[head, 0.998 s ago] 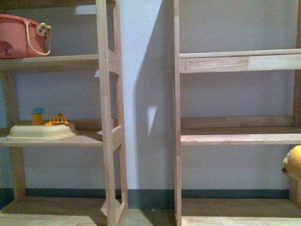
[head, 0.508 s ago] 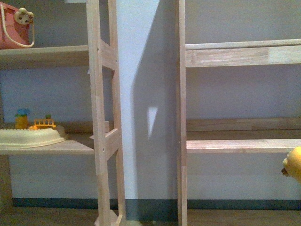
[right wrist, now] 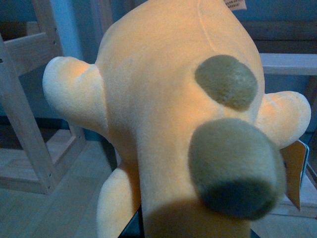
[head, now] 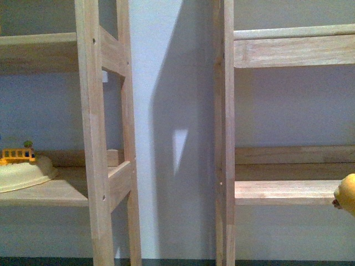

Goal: Put away toys

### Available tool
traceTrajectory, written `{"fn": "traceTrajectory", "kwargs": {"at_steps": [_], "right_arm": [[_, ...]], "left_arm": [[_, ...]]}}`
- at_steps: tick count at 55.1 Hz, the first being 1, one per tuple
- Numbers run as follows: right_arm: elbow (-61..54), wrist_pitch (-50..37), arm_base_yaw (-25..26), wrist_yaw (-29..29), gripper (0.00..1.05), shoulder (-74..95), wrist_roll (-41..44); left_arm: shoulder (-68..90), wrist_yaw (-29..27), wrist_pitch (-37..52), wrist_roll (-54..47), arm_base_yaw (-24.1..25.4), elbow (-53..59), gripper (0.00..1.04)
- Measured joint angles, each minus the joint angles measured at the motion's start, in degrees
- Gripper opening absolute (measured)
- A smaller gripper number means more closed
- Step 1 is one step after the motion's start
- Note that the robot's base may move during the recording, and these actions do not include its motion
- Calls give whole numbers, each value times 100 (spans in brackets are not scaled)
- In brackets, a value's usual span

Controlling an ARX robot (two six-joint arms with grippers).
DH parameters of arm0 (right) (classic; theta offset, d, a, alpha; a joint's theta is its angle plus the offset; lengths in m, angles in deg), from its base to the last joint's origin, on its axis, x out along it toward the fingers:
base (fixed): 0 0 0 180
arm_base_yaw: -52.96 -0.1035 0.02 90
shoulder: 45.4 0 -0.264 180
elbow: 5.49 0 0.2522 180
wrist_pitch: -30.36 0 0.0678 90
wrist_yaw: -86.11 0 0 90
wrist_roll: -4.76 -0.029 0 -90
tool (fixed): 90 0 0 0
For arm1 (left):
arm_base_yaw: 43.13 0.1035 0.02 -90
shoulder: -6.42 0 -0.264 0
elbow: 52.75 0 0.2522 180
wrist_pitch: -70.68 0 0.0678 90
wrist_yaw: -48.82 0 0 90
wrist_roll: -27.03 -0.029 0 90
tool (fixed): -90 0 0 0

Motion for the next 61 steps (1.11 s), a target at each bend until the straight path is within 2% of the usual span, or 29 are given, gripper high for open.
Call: {"fn": "traceTrajectory", "kwargs": {"at_steps": [32, 34, 37, 44, 52, 61], "right_arm": [[0, 0, 0, 2, 7, 4, -2], [0, -31, -61, -120, 7, 22, 31], [2, -308, -485, -1300, 7, 133, 175], [66, -702, -1058, -2649, 7, 420, 518], [610, -903, -1486, -3174, 7, 970, 866], [2199, -1814, -2695, -3915, 7, 2065, 1788]], "left_arm": [[0, 2, 0, -2, 0, 0, 98], [0, 0, 0, 0, 0, 0, 98], [0, 0, 0, 0, 0, 0, 98], [0, 0, 0, 0, -2, 0, 98], [0, 0, 0, -2, -2, 0, 98], [0, 0, 0, 0, 0, 0, 98]]}}
